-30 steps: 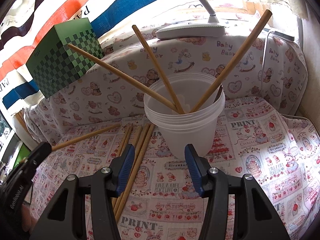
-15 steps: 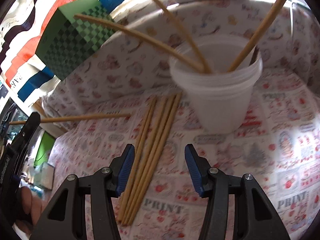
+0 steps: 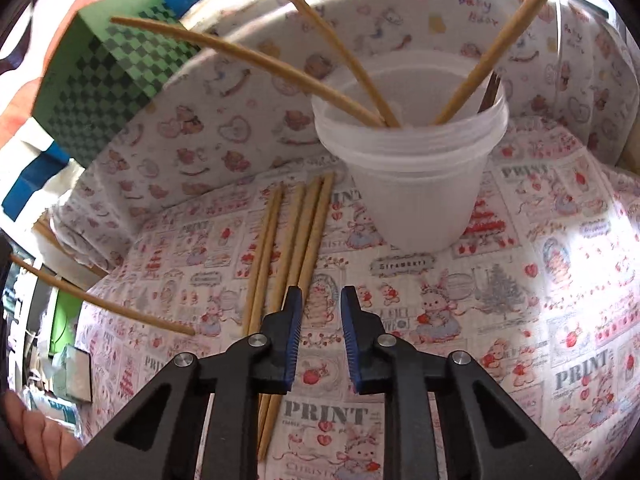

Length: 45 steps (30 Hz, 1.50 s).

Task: Organize utensils
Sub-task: 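Close the right gripper on a chopstick while the left gripper lifts its chopstick, then lift both held chopsticks and carry them over the clear cup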

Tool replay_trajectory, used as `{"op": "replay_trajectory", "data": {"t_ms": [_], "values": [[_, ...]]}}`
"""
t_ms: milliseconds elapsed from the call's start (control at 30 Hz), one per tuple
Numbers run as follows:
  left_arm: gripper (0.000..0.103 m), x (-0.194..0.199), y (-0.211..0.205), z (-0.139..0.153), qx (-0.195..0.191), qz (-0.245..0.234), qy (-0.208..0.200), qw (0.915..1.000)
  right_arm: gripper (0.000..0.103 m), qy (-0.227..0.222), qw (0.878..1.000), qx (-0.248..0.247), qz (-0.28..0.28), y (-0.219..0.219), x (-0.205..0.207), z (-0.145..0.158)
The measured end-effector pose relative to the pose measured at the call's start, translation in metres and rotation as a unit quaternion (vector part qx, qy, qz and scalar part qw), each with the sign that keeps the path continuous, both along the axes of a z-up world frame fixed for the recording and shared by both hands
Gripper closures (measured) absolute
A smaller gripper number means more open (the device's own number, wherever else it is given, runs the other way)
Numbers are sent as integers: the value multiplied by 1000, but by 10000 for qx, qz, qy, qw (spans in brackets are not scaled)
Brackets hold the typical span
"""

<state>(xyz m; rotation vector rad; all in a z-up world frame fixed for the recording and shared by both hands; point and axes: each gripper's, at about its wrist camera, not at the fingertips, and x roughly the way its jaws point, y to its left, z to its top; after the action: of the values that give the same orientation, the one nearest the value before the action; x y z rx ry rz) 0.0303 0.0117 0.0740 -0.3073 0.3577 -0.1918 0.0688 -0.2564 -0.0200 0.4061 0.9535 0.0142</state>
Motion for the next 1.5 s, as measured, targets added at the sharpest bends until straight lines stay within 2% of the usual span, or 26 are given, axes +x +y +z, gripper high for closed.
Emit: {"op": "replay_trajectory", "data": {"t_ms": [67,267,367,433,500,567,633,700,833,1067,1200,1300,1367,1500], "values": [[98,1,2,0,8,-10,14,10000,82,86,9999,37,45,3,7,-4],[98,-5,-12,2,295,-131,-73,9995,82,30,9995,-313,49,17,18,3],[97,-1,-24,0,713,-13,152,9973,82,-23,9987,-382,333,26,23,10],[97,3,-26,-3,747,-30,308,9967,82,9,9976,-469,502,36,27,12],[96,5,-27,-6,801,5,355,9962,82,252,9960,-423,747,47,31,6],[96,5,-25,-7,765,35,381,9963,83,467,9939,-215,976,54,29,1],[97,6,-20,-6,614,-12,423,9972,89,510,9917,-125,1176,60,21,-1],[97,4,-17,-5,509,-11,394,9979,93,418,9899,-279,1325,68,11,0],[97,-2,-15,0,654,266,170,9974,96,240,9906,-722,1133,79,-2,1],[97,7,-8,-4,588,356,366,9970,96,650,9879,-944,1048,84,7,-16],[97,9,-4,-4,482,188,438,9977,96,659,9872,-1074,973,86,4,-16],[96,12,-3,-5,394,-159,549,9976,96,778,9828,-1281,1074,93,1,-16],[96,12,-4,-5,390,-205,595,9973,95,964,9809,-1259,1124,92,0,-19],[96,12,-8,-5,438,-274,620,9967,95,929,9771,-1454,1241,94,-12,-19]]}}
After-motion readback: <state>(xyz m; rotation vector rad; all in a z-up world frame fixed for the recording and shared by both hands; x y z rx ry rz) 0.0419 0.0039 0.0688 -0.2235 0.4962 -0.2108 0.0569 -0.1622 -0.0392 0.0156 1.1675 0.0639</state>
